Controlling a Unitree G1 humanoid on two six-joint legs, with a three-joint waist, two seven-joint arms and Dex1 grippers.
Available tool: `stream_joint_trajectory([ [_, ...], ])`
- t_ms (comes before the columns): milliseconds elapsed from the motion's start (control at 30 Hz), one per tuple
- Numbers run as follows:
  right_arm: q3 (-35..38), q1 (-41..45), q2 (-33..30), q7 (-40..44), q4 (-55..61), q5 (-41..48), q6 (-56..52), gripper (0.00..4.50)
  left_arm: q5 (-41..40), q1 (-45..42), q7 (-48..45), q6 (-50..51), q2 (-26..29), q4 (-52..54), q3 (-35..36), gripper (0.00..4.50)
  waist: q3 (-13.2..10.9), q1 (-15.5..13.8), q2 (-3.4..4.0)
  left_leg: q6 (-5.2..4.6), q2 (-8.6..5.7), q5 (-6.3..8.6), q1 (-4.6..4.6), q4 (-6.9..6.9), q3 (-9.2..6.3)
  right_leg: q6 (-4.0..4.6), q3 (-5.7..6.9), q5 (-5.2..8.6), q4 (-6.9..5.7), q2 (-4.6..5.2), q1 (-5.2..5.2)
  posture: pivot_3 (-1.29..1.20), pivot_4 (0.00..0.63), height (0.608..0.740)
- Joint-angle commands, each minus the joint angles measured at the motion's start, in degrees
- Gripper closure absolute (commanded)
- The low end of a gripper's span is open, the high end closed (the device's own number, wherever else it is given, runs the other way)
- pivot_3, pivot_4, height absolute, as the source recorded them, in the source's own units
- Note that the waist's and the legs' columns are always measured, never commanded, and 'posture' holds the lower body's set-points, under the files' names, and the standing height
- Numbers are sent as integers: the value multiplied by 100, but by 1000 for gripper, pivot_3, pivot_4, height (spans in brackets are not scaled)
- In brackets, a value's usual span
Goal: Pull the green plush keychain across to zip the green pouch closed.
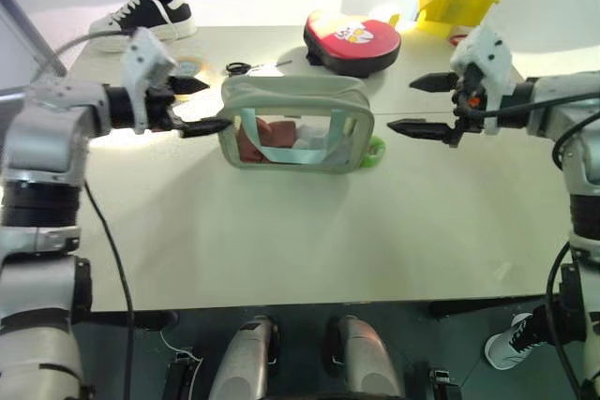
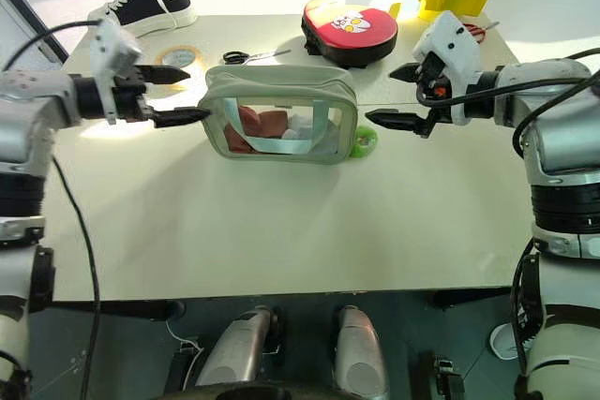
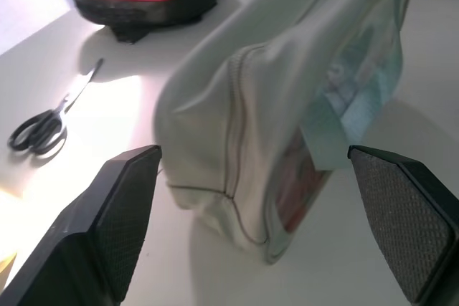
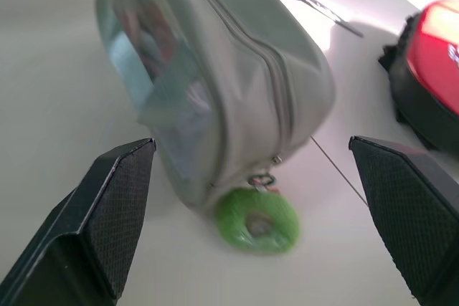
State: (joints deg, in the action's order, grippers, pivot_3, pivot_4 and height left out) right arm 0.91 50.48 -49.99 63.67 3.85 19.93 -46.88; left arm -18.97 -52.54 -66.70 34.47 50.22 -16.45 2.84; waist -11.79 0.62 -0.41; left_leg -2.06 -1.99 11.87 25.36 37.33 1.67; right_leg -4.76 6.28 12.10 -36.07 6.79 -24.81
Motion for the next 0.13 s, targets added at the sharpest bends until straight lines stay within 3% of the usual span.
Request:
stream_joint_trajectory([
  [33, 276, 228, -58, -141, 392, 336, -304, 0, -238, -227, -170, 117, 396, 59, 426, 40, 0, -13, 0, 1, -1, 1, -1, -1, 0, 0, 0, 0, 2, 2, 1, 0, 150, 740],
  [133, 316, 249, 13, -356, 419, 449, -431, 0, -181, -91, -147, -23, 461, 120, 404, 40, 1, -50, 1, 0, -7, 4, 0, -2, 0, 1, -1, 0, 9, 12, 4, 0, 150, 740],
])
